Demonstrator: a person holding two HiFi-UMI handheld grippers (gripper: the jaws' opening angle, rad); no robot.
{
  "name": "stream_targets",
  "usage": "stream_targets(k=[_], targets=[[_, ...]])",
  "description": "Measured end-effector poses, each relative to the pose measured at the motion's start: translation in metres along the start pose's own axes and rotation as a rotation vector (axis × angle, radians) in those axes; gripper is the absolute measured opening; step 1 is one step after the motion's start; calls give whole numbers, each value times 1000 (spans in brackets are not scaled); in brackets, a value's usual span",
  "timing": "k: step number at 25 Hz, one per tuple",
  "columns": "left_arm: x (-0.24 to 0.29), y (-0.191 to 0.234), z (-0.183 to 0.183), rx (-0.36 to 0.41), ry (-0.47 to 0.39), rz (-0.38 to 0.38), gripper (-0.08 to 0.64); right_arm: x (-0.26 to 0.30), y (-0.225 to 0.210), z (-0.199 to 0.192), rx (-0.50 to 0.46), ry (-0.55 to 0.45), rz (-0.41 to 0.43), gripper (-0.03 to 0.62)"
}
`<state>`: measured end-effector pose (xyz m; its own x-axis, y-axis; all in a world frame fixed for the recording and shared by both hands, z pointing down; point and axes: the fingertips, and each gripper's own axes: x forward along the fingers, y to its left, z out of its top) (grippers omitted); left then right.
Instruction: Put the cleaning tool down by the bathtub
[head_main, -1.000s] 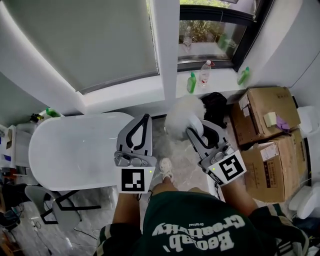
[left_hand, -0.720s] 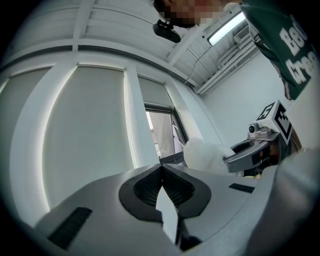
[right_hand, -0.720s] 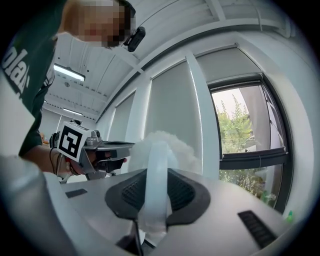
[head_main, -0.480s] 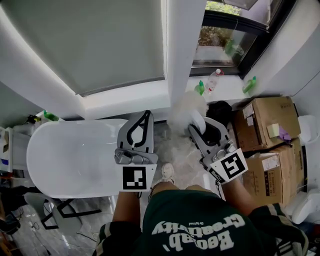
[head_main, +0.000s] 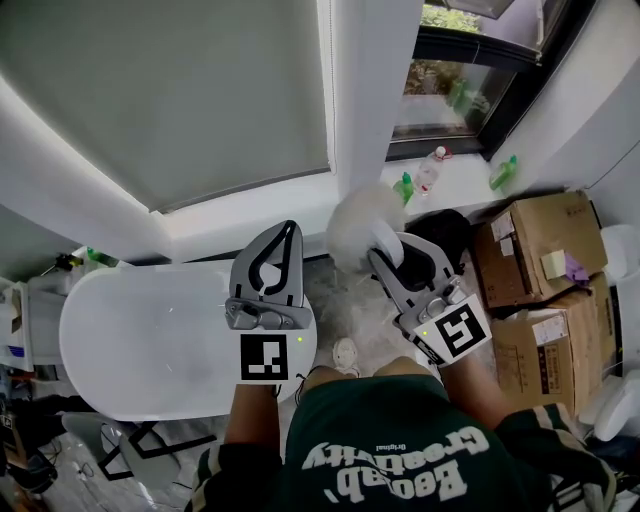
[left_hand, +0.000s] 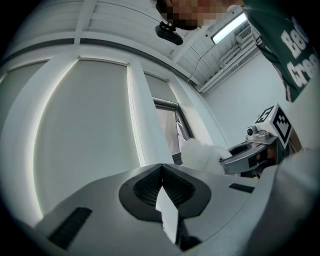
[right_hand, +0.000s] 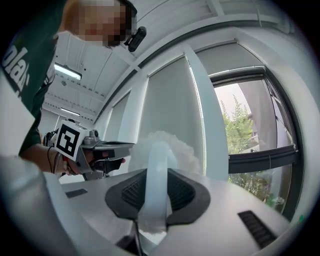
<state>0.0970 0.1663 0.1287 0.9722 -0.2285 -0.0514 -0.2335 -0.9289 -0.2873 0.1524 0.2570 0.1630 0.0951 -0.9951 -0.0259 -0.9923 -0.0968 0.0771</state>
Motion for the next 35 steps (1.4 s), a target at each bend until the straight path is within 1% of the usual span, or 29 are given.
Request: stream_targets(k=[5,9,15,17,19,21,23,26,35], targets=[[23,0,-7,-19,8,-17,9,7,-16,-7,17,13,-17,95],[40,-1,-5,6,-2,-39,9,12,-26,-10,26,23,-13,95],[67,-8,-6,13,7,-21,9,21,-54,-14,31,14,20,95],[72,-3,-9,6,25,21,9,32,-61,-14,29,0,62,95],[73,8,-10,1,40,87,9,47,-64,-12,33,-12,127,95],[76,18,-9,18,40,126,9,61,-67,-8,44,-26,174,95],[80,26,-11,15,43,157,9,71,-71,-6,45,-35,205,95],[83,36,-16,-9,64,229,9,88,-78,-10,63,-37,265,95],[79,56,-29,-4,138,380,9,125,-82,-19,98,-49,413,95]])
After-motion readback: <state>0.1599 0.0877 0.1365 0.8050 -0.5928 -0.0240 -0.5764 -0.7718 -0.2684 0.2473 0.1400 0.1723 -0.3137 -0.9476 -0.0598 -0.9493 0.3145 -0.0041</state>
